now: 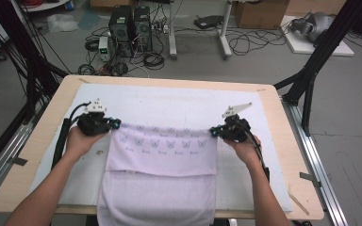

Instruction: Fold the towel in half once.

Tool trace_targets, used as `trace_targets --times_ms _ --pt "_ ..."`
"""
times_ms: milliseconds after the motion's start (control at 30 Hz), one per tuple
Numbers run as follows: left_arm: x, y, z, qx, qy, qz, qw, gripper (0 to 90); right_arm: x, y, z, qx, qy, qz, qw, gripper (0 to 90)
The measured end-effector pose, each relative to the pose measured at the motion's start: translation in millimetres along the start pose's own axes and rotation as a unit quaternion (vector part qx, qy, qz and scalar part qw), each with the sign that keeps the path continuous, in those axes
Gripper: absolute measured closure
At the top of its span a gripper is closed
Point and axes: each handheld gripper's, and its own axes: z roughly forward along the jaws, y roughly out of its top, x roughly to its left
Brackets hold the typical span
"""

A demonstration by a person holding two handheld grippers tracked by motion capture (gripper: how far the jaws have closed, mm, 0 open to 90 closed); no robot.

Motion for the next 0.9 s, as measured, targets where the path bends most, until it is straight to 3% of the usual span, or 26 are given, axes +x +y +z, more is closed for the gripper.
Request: trace_targets --times_ms 100,267,400,433,500,600,767,833,900 --pt "11.1 32.9 -0.5 -0.010 0.017 0.006 0.9998 86.0 -16.9 23.3 -7.5 0.006 -0.023 0.000 0.9997 86.6" --pt "28.9 81.6 -7.5 -0.032 0.049 0.012 0.9982 86.1 -40.1 76.6 -36.4 -0.012 -0.066 -0.015 0.9977 86.8" --pt "41.0 104.2 -13.7 -0.056 0.070 0.011 0.9960 85.8 -50.4 112.2 -56.7 -0.028 -0.082 -0.023 0.9960 86.6" --pt "42.3 103.1 -11.1 -0.054 0.072 0.009 0.9959 84.5 -51.6 115.8 -56.7 -0.035 -0.082 -0.019 0.9958 85.4" --pt "44.0 95.5 -3.1 -0.026 0.087 -0.001 0.9958 67.7 -55.6 113.9 -49.2 -0.041 -0.076 -0.006 0.9962 75.3" --pt "47.2 70.7 2.0 -0.027 0.072 -0.016 0.9969 60.6 -56.9 95.8 -30.8 -0.029 -0.060 0.007 0.9977 69.5" --pt "48.6 32.4 3.2 -0.014 0.050 -0.038 0.9980 58.3 -50.4 59.7 -15.3 -0.028 -0.041 0.031 0.9983 63.5" --pt "44.1 23.0 2.7 -0.018 0.039 -0.039 0.9983 58.1 -48.5 52.0 -12.1 -0.010 -0.027 0.045 0.9985 59.4" --pt "37.4 16.0 3.1 -0.021 0.030 -0.035 0.9987 58.1 -39.8 43.6 -11.5 -0.019 -0.035 0.029 0.9988 60.0"
